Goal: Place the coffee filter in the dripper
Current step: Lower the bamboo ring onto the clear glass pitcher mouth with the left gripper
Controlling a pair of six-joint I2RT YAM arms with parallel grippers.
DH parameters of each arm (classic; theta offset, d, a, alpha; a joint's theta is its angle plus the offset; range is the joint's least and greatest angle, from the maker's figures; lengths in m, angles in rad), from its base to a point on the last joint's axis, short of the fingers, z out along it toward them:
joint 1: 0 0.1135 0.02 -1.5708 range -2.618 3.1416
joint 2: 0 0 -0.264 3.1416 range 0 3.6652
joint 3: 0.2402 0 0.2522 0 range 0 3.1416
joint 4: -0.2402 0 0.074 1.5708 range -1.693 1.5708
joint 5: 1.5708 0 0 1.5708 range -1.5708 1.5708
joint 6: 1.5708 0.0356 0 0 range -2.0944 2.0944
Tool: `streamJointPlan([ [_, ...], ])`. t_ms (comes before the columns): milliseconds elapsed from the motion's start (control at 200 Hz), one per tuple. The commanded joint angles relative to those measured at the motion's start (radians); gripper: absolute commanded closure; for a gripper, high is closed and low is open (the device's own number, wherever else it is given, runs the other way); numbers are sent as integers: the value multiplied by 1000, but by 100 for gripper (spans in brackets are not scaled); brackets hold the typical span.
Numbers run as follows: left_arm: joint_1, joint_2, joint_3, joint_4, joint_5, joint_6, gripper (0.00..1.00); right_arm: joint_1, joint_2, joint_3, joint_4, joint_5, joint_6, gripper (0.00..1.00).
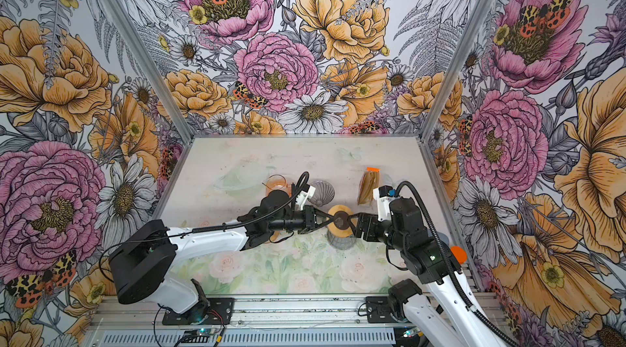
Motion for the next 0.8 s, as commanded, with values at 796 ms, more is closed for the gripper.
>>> streamJointPlan([
  [796,9,163,67,88,-4,-88,88,-66,19,-85,-11,-12,-23,21],
])
